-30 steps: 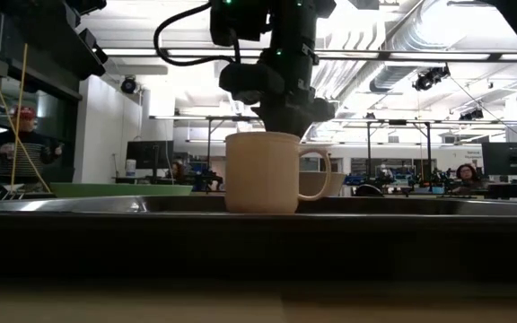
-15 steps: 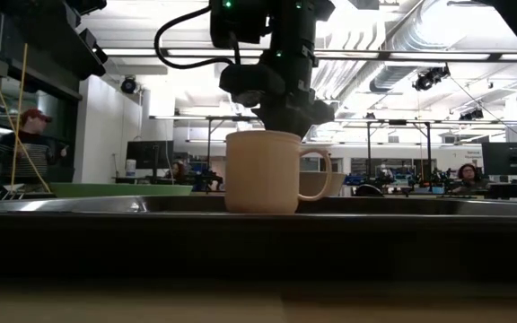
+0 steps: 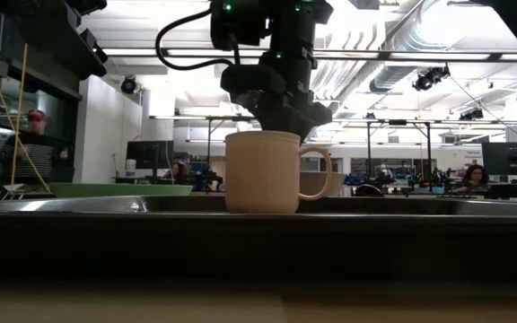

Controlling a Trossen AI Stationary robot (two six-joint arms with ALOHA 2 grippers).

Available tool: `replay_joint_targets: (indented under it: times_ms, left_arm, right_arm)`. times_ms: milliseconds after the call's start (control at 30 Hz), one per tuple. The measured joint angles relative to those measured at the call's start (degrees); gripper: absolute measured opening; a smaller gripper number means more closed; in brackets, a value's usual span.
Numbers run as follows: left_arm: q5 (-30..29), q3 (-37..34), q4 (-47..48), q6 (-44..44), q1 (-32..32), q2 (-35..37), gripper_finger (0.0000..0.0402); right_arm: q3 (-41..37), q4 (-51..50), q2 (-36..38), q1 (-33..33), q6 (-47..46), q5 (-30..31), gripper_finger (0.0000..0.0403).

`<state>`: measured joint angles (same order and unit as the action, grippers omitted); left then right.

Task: Set up tray
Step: Put the yellow mug on the brown tray

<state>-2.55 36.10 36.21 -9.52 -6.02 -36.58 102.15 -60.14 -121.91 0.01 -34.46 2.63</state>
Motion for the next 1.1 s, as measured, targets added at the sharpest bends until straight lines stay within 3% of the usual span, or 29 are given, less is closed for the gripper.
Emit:
replay_joint_targets:
  times_ms: [300, 967, 1100]
  left_arm:
    - [-1.05, 0.0, -0.02, -0.01, 0.01, -0.04, 0.0097]
    - [-1.14, -0.02, -0.74, 0.09, 0.02, -0.04, 0.0097]
    - [-1.14, -0.02, -4.96, 0.22, 0.01, -0.04, 0.0097]
  right_arm:
    - [0.02, -0.19, 0.09, -0.53, 0.38, -3.09, 0.011]
    - [0.2, 0.23, 5.71, -1.66, 0.04, -4.43, 0.0087]
    - [0.2, 0.91, 7.66, -1.66, 0.02, -4.23, 0.0087]
